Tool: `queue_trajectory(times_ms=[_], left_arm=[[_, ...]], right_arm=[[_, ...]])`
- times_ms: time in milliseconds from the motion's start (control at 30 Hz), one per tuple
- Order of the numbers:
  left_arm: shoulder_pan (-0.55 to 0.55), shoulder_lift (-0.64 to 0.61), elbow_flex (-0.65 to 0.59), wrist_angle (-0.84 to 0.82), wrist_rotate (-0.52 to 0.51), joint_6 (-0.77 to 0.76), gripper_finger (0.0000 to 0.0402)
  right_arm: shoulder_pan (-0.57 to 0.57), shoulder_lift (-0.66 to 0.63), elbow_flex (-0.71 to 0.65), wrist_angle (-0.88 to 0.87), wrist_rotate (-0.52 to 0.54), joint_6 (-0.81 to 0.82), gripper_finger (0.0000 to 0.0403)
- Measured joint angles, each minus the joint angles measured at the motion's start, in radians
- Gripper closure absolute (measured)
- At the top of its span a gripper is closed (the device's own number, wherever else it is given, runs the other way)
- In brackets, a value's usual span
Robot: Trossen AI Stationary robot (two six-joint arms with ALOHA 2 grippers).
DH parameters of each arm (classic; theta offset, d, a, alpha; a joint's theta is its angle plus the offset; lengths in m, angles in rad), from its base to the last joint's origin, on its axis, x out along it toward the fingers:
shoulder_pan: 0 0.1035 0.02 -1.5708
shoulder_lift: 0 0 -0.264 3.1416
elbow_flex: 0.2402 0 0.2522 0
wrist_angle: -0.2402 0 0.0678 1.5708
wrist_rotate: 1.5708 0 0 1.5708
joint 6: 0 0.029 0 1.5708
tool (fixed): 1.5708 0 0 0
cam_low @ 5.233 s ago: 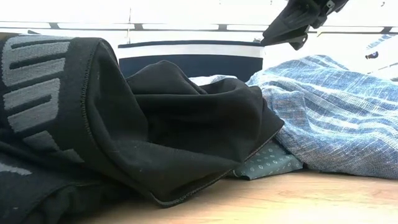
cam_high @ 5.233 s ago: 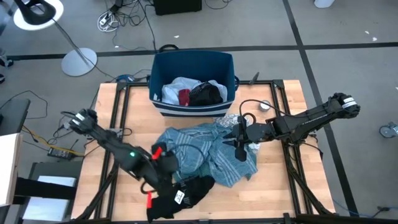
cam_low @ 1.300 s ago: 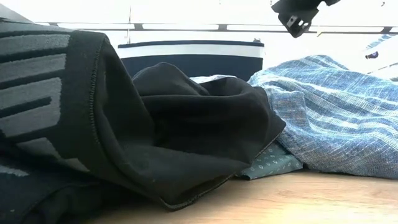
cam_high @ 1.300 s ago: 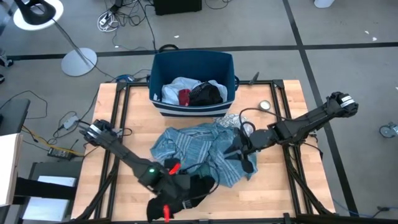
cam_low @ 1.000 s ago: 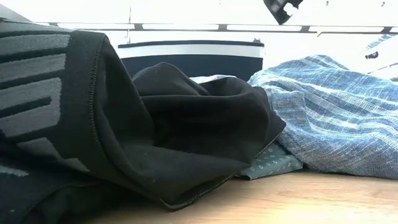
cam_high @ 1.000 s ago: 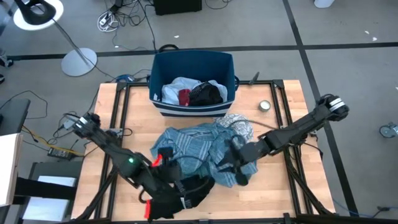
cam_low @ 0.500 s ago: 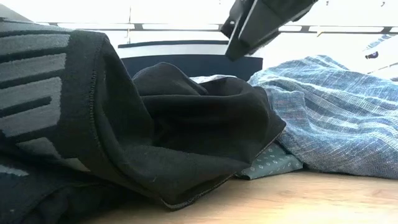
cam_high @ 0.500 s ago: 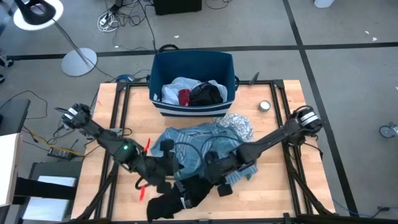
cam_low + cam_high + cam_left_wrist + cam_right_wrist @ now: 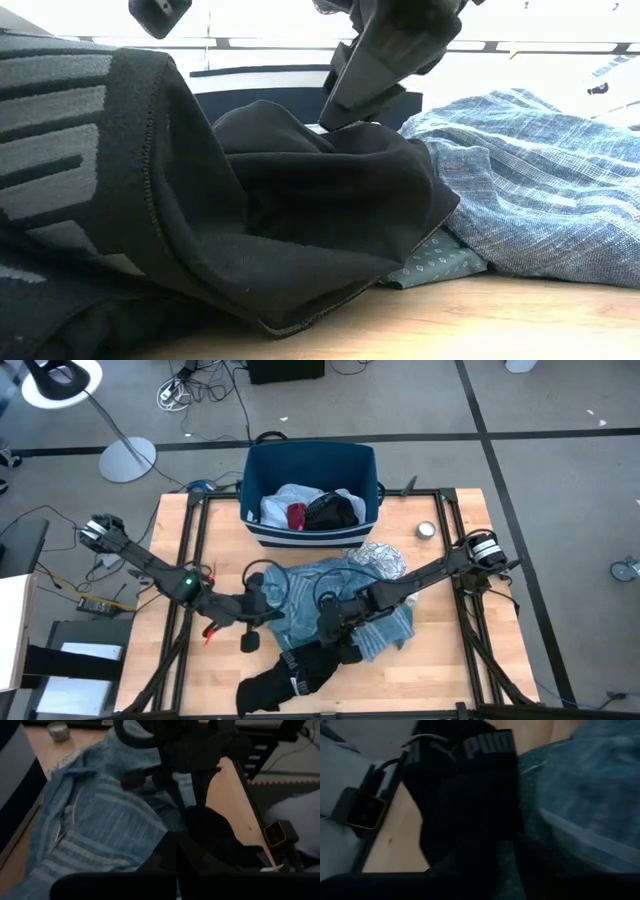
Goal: Sort clothes
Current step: Put the black shorts into the blue laundry organizer
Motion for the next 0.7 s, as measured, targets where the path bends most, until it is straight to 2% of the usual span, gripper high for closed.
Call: queue_trajectory(times_ms=[333,467,700], left_arm=[[0.022,-0.028,-0.046,0.025,-0.016,-0.001,0.0401],[0.023,-0.028,-0.046,0.023,-0.029,-0.001,0.0401],[0.022,-0.028,-0.046,0.033,-0.015,-0.008,0.0402]], right_arm=[[-0.005,0.0,0.0,-0.027,0.035,0.006,0.0283],[0.036,0.0,0.0,-0.028,0.107,0.038,0.0282],[0.053,0.0,0.0,-0.02,0.134,0.048,0.0251]])
